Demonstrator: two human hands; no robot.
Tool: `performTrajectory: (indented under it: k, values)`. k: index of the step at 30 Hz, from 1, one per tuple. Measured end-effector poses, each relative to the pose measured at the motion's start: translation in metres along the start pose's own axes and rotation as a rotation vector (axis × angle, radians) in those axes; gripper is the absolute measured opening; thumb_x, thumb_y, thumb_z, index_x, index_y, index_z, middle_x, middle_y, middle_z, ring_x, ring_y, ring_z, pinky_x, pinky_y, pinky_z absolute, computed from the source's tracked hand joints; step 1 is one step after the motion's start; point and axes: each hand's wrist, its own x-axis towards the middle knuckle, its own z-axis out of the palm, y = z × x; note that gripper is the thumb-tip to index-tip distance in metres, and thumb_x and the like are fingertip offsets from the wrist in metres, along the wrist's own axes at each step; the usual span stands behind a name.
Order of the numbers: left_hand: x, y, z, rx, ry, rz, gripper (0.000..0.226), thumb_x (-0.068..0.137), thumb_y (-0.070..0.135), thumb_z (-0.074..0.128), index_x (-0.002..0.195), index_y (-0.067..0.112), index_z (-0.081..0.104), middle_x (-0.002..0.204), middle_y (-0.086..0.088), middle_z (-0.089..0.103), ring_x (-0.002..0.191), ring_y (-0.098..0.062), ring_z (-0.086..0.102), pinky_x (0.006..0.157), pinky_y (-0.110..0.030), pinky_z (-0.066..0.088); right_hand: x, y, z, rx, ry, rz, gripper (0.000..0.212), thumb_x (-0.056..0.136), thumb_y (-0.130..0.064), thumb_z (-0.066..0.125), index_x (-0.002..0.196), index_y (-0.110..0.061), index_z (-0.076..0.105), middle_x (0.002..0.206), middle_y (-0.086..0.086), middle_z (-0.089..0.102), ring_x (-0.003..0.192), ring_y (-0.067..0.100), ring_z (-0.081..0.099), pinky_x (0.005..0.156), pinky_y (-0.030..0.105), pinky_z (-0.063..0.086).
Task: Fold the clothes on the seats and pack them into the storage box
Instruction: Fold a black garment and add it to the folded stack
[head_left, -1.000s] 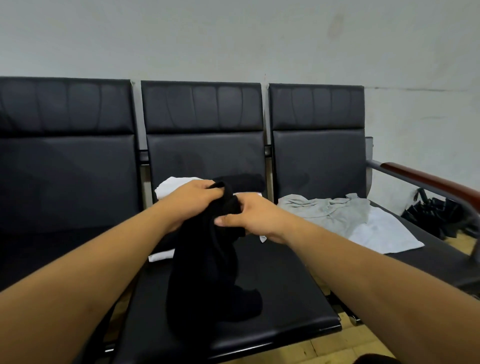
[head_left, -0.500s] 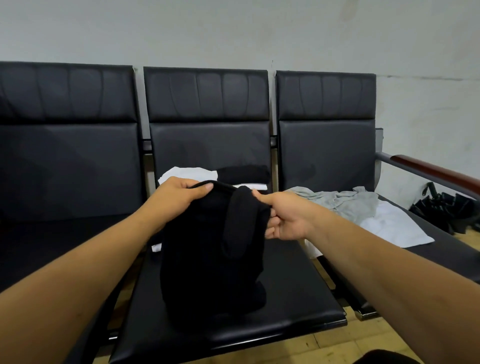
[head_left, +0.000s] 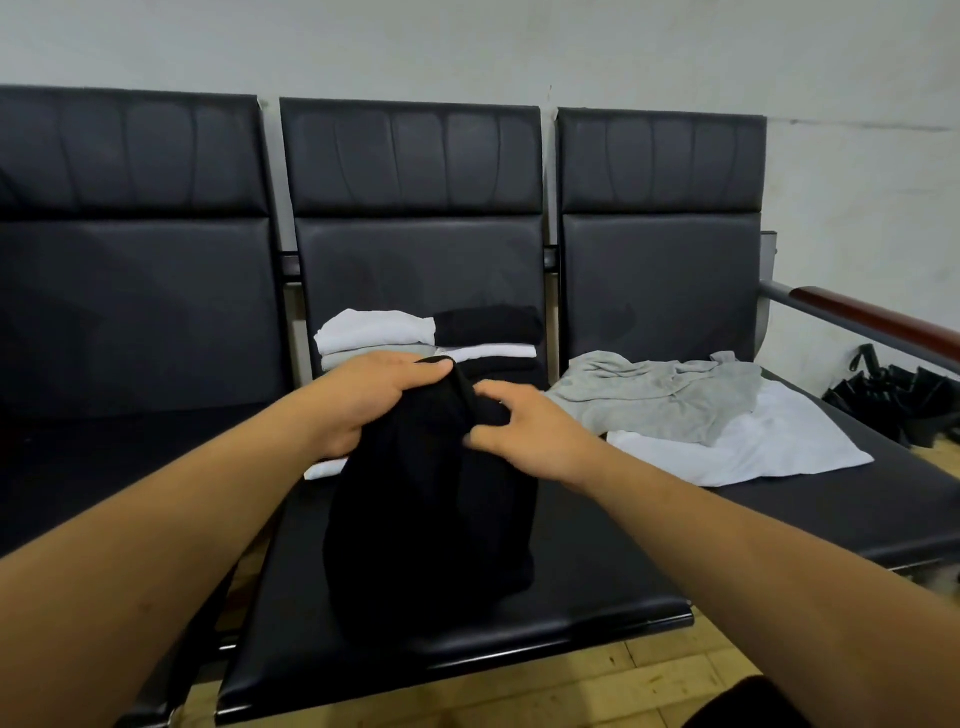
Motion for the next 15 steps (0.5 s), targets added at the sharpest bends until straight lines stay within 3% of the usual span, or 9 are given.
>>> performTrajectory:
  k: [2, 4, 7, 9, 10, 12, 15]
  values:
    - [0.000, 0.001, -0.009, 0.098, 0.004, 0.036, 0.030, 0.079, 0.032, 0.076, 0.095, 0.007, 0.071, 0.100, -0.014, 0.075, 0.088, -0.025, 0.071, 0.088, -0.040, 0.057, 0.005, 0.004, -0.012, -0.041, 0.091, 0.051, 0.016, 0.082, -0.004, 0.061, 0.090, -0.016, 0.069, 0.075, 0.000, 0.066, 0.069, 0.012, 0.061, 0.069, 0.033, 0.050]
    - [-0.001, 0.001, -0.023, 0.313, 0.004, 0.048, 0.028, 0.074, 0.030, 0.083, 0.093, 0.012, 0.073, 0.097, -0.008, 0.076, 0.088, -0.021, 0.072, 0.085, -0.034, 0.057, 0.008, 0.011, -0.025, -0.093, 0.170, 0.104, 0.020, 0.080, -0.001, 0.055, 0.081, -0.016, 0.068, 0.070, -0.001, 0.062, 0.066, 0.015, 0.058, 0.067, 0.032, 0.046]
    - [-0.004, 0.000, -0.036, 0.671, -0.025, 0.028, 0.025, 0.076, 0.035, 0.083, 0.096, 0.023, 0.077, 0.093, 0.003, 0.077, 0.090, -0.015, 0.073, 0.087, -0.030, 0.056, 0.010, 0.017, -0.039, -0.105, 0.245, 0.182, 0.025, 0.085, 0.004, 0.047, 0.089, -0.008, 0.068, 0.081, 0.015, 0.069, 0.073, 0.031, 0.069, 0.062, 0.034, 0.053]
    - [-0.005, 0.000, -0.040, 0.731, -0.006, 0.016, 0.026, 0.076, 0.041, 0.081, 0.096, 0.024, 0.078, 0.091, 0.005, 0.077, 0.090, -0.015, 0.073, 0.087, -0.029, 0.056, 0.011, 0.017, -0.044, 0.049, 0.212, 0.261, 0.023, 0.091, 0.007, 0.040, 0.098, 0.000, 0.061, 0.089, 0.032, 0.068, 0.071, 0.042, 0.072, 0.055, 0.038, 0.058]
    - [-0.007, 0.001, -0.041, 0.727, -0.011, 0.009, 0.029, 0.077, 0.045, 0.080, 0.096, 0.024, 0.078, 0.092, 0.005, 0.078, 0.091, -0.015, 0.073, 0.088, -0.029, 0.055, 0.012, 0.014, -0.046, 0.123, 0.188, 0.277, 0.019, 0.092, 0.007, 0.041, 0.098, 0.002, 0.059, 0.086, 0.036, 0.066, 0.063, 0.041, 0.070, 0.050, 0.036, 0.056]
    - [-0.011, 0.002, -0.040, 0.566, -0.069, -0.018, 0.044, 0.072, 0.057, 0.076, 0.099, 0.023, 0.079, 0.099, 0.004, 0.077, 0.096, -0.014, 0.073, 0.089, -0.028, 0.053, 0.014, 0.004, -0.050, 0.278, 0.133, 0.269, 0.008, 0.093, 0.003, 0.051, 0.092, -0.001, 0.058, 0.075, 0.026, 0.061, 0.044, 0.025, 0.056, 0.040, 0.027, 0.040]
    - [-0.007, -0.004, -0.034, 0.174, -0.162, 0.050, 0.083, 0.047, 0.066, 0.088, 0.104, 0.009, 0.067, 0.103, 0.002, 0.074, 0.096, -0.016, 0.070, 0.084, -0.026, 0.049, 0.017, -0.015, -0.051, 0.552, -0.087, 0.226, 0.011, 0.095, -0.006, 0.054, 0.084, -0.006, 0.053, 0.065, 0.008, 0.052, 0.039, 0.012, 0.035, 0.042, 0.024, 0.023]
